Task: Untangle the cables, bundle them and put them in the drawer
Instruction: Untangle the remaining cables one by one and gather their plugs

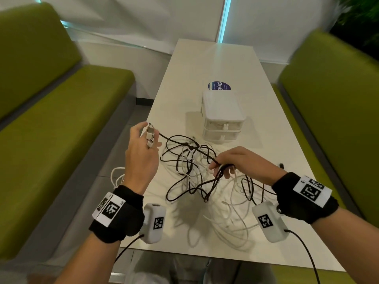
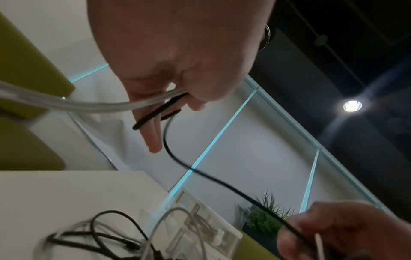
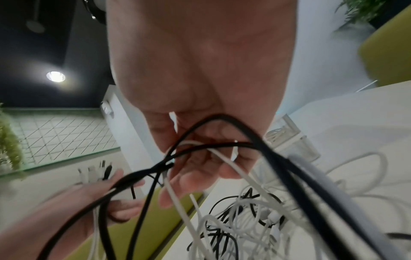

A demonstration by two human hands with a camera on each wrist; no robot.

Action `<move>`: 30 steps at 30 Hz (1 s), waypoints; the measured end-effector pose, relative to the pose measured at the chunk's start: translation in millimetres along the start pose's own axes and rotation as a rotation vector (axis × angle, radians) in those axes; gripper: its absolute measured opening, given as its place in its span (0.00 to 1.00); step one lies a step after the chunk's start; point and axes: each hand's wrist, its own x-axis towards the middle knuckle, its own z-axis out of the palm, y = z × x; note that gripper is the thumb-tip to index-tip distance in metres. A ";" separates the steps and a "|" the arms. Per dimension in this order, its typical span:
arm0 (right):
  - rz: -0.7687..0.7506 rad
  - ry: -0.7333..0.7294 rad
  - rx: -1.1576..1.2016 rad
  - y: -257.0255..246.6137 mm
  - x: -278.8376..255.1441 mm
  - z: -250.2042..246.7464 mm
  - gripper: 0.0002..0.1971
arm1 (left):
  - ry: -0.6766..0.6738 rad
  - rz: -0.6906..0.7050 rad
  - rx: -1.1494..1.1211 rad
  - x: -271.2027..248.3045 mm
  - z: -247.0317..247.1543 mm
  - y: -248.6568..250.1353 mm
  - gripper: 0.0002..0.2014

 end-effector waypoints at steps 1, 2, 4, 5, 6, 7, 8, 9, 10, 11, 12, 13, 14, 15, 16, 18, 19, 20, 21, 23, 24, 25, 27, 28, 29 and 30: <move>-0.015 0.002 0.039 -1.1 -1.8 -1.7 0.16 | -0.012 -0.026 0.076 0.4 -0.5 -3.4 0.11; -0.016 0.012 0.102 -1.7 -3.1 -2.8 0.18 | -0.036 -0.053 0.176 0.6 -1.0 -7.0 0.11; 0.028 0.036 0.285 -0.1 -4.2 -3.7 0.24 | -0.080 -0.079 0.302 -0.5 -1.0 -10.7 0.13; 0.032 0.038 0.333 1.4 -3.9 -4.3 0.25 | -0.092 -0.059 0.322 -2.3 -0.4 -9.8 0.15; 0.025 0.038 0.341 2.4 -3.5 -4.4 0.25 | -0.099 -0.010 0.327 -5.3 0.7 -6.6 0.18; 0.014 0.033 0.339 3.3 -3.2 -4.1 0.24 | -0.109 0.065 0.328 -9.3 2.2 -1.0 0.22; 0.005 0.030 0.333 3.9 -2.8 -3.8 0.24 | -0.138 0.143 0.313 -13.1 4.5 3.9 0.26; 0.002 0.026 0.325 3.9 -2.4 -2.6 0.25 | -0.193 0.207 0.268 -17.9 7.3 10.5 0.28; 0.001 0.023 0.316 3.8 -2.0 -1.9 0.27 | -0.276 0.249 0.217 -22.5 11.6 16.8 0.29; -0.001 0.018 0.311 2.5 -2.5 -0.8 0.28 | -0.369 0.275 0.184 -26.2 16.7 21.6 0.31; -0.009 0.013 0.298 1.0 -2.8 0.4 0.29 | -0.467 0.282 0.182 -29.6 21.9 26.6 0.34; -0.022 0.008 0.281 -1.0 -3.7 1.3 0.29 | -0.555 0.274 0.205 -31.9 27.3 30.0 0.37; -0.035 -0.001 0.255 -4.0 -5.7 2.1 0.27 | -0.622 0.264 0.237 -33.2 32.3 32.0 0.40; -0.046 -0.011 0.220 -5.3 -7.3 2.7 0.25 | -0.664 0.263 0.265 -33.2 36.8 33.2 0.41; -0.054 -0.021 0.193 -6.0 -9.7 3.5 0.24 | -0.688 0.269 0.300 -32.5 39.4 34.6 0.42; -0.046 -0.018 0.210 -3.7 -13.6 3.9 0.26 | -0.728 0.279 0.404 -29.3 42.4 35.4 0.44; -0.032 -0.008 0.234 -0.9 -15.1 3.9 0.28 | -0.759 0.268 0.452 -28.5 43.2 35.6 0.43; -0.017 0.001 0.247 2.8 -15.0 3.5 0.32 | -0.794 0.251 0.484 -28.6 44.3 35.7 0.42; -0.010 0.006 0.250 6.0 -14.2 2.9 0.34 | -0.821 0.246 0.508 -29.8 45.8 35.7 0.40; -0.019 0.002 0.256 10.2 -11.9 1.6 0.33 | -0.833 0.263 0.540 -32.8 48.3 35.8 0.34; -0.030 0.006 0.248 10.0 -11.5 1.2 0.29 | -0.805 0.274 0.539 -33.1 48.2 35.3 0.30; -0.049 0.014 0.208 9.2 -11.1 1.1 0.24 | -0.763 0.282 0.535 -32.2 47.6 34.2 0.26; -0.111 0.034 0.045 5.5 -14.1 2.3 0.12 | -0.675 0.297 0.532 -30.5 45.6 35.1 0.21; -0.151 0.031 -0.039 2.9 -15.6 3.9 0.10 | -0.636 0.299 0.517 -29.5 44.6 36.2 0.18; -0.186 0.031 -0.109 0.0 -15.8 6.4 0.13 | -0.604 0.296 0.488 -28.6 43.6 37.6 0.15; -0.209 0.039 -0.158 -2.0 -14.8 8.6 0.16 | -0.577 0.291 0.458 -27.6 42.9 38.9 0.14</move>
